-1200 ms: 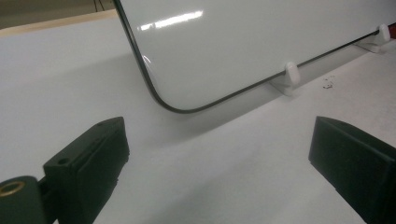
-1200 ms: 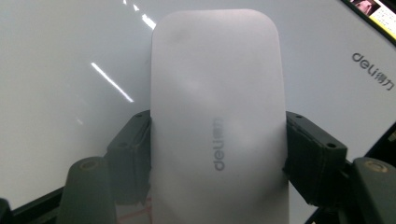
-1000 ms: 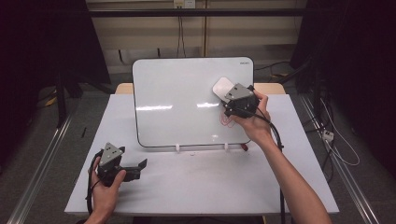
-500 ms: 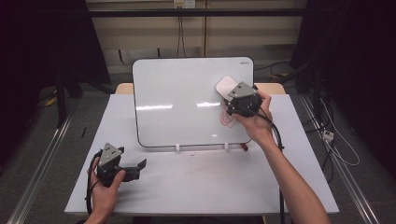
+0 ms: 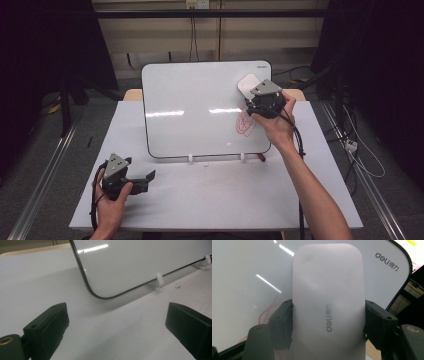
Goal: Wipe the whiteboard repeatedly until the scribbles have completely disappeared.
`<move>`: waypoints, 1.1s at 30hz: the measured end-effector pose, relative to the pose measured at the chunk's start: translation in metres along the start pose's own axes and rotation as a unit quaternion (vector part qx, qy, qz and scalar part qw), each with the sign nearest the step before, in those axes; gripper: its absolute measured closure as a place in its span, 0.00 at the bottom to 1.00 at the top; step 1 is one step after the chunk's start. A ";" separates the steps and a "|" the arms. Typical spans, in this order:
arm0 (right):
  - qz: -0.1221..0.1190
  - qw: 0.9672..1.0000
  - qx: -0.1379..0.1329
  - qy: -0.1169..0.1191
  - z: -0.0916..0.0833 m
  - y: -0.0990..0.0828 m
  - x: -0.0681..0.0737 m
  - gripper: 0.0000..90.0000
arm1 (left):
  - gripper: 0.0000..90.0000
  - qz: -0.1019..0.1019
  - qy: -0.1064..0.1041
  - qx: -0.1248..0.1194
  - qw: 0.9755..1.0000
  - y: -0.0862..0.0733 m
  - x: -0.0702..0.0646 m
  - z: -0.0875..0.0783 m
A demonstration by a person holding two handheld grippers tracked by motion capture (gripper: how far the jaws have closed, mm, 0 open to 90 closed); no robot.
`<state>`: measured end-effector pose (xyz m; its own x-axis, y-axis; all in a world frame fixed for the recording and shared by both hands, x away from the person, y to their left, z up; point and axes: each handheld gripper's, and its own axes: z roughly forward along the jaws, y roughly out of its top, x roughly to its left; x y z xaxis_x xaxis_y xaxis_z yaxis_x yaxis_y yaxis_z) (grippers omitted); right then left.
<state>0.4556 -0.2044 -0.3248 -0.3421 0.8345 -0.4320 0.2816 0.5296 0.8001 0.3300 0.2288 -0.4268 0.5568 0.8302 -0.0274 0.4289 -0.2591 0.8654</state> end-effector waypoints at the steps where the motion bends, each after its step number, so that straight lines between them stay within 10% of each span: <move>1: -0.001 1.000 -0.001 -0.001 0.000 0.000 0.000 0.35 | 0.05 0.003 0.001 0.000 1.000 0.000 0.000 0.000; 33: -0.069 0.997 -0.012 0.030 0.003 -0.002 0.043 0.35 | 0.05 0.010 -0.006 0.004 1.000 0.002 -0.005 0.005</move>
<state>0.4428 -0.1694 -0.3456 -0.4292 0.7425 -0.5143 0.2072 0.6352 0.7441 0.3320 0.2212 -0.4275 0.5741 0.8187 -0.0155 0.4234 -0.2805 0.8614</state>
